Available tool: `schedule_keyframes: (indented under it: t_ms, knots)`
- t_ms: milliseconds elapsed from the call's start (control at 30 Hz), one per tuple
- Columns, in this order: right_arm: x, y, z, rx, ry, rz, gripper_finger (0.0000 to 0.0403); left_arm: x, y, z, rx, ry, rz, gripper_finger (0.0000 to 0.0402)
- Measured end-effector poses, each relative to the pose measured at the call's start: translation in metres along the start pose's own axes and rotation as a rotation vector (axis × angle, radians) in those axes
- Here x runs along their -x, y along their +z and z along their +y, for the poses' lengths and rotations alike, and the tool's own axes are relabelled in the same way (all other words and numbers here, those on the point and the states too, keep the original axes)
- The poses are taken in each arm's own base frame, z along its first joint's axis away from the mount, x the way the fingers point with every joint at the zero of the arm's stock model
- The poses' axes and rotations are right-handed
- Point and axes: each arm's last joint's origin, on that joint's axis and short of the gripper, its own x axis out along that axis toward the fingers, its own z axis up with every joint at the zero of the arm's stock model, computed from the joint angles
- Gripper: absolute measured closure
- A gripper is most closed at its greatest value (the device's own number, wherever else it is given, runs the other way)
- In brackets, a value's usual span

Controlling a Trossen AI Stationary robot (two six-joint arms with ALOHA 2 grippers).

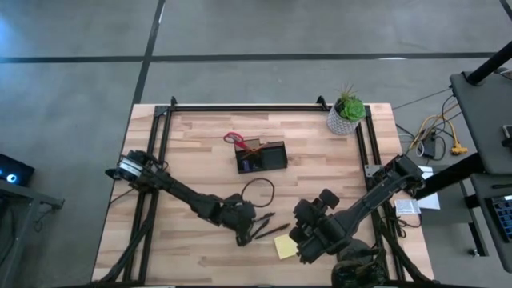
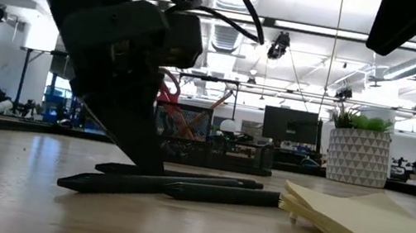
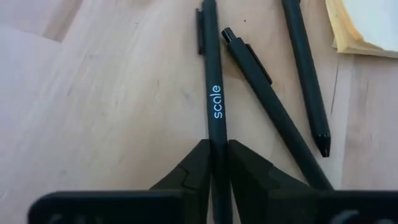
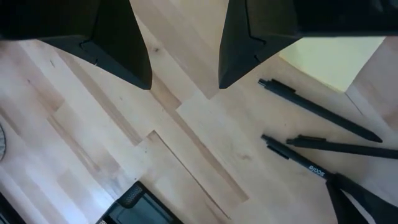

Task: Pick and place office supplies into organizer
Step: Put the top pen into the top left section of the desk organizer

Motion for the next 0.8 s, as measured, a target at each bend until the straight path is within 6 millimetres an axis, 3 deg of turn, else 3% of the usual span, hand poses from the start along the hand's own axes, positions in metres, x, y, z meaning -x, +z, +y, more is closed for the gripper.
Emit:
schedule_keyframes:
  t_ms: [133,367,500,600,800]
  knots:
    - [0.000,0.000,0.000,0.000,0.000,0.000,0.0223,0.000,-0.003,0.003,-0.037,0.052,0.009,0.0389]
    - [0.000,0.000,0.000,-0.001,0.000,0.000,0.0223,0.010,0.006,-0.001,-0.088,0.038,-0.016,0.0393]
    - [0.000,0.000,0.000,-0.011,0.000,0.000,0.0223,0.029,0.015,0.000,-0.076,0.062,-0.082,0.0394]
    - [0.000,0.000,0.000,-0.013,-0.001,0.000,0.0223,0.055,0.032,0.001,-0.032,0.060,-0.216,0.0394]
    - [0.000,0.000,0.000,-0.036,-0.005,0.001,0.0223,0.095,0.048,0.017,0.014,0.136,-0.375,0.0394]
